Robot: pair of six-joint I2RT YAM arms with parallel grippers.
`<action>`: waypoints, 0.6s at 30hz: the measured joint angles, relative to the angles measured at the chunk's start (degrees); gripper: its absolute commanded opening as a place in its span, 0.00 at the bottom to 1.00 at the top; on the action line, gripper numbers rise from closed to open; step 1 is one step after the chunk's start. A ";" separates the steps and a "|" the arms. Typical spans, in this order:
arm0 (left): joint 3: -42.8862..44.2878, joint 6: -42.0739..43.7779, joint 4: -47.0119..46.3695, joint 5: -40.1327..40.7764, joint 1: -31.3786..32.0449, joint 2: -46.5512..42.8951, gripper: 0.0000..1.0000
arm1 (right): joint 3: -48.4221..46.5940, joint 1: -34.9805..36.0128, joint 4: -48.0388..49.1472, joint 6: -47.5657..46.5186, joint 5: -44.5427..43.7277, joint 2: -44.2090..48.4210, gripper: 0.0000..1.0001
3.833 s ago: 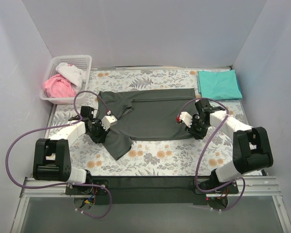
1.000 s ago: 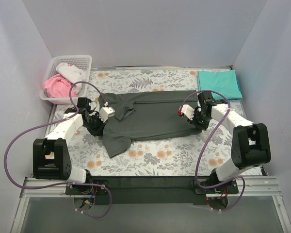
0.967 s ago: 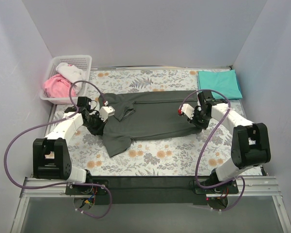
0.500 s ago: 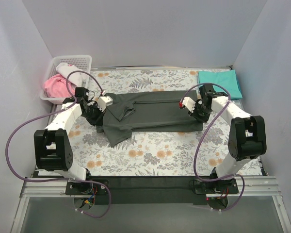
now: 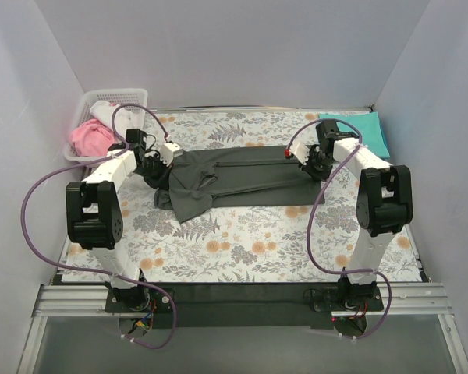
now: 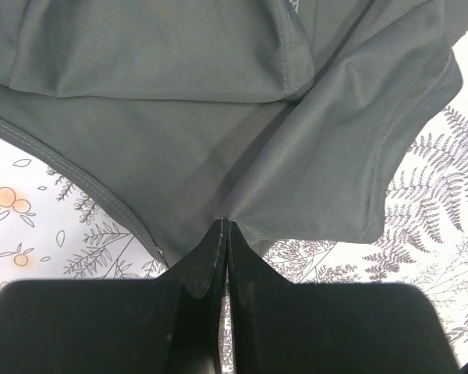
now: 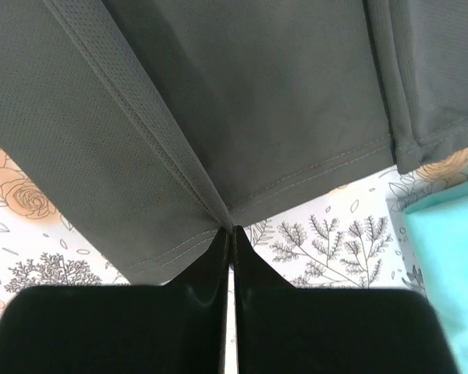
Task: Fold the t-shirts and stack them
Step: Fold the tshirt
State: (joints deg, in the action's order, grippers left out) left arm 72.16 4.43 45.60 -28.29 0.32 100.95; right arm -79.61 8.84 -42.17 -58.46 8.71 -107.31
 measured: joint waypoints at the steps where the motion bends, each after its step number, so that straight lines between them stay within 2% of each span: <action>1: 0.00 -0.07 -0.11 0.02 0.00 0.31 0.00 | -0.17 0.00 0.02 -0.02 0.00 -0.52 0.01; 7: 0.31 -0.74 -1.55 -0.02 0.00 2.16 0.00 | -0.52 -0.07 -0.09 -0.07 -0.42 -3.69 0.01; 18: 4.31 -0.90 -1.11 -1.55 0.00 2.80 0.00 | -2.01 -0.57 -0.37 -0.46 -0.42 -3.82 0.01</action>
State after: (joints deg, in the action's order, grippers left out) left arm 76.47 3.53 44.49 -29.85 0.32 103.74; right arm -81.62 8.27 -42.54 -58.92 8.29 -111.13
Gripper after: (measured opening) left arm 0.012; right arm 0.021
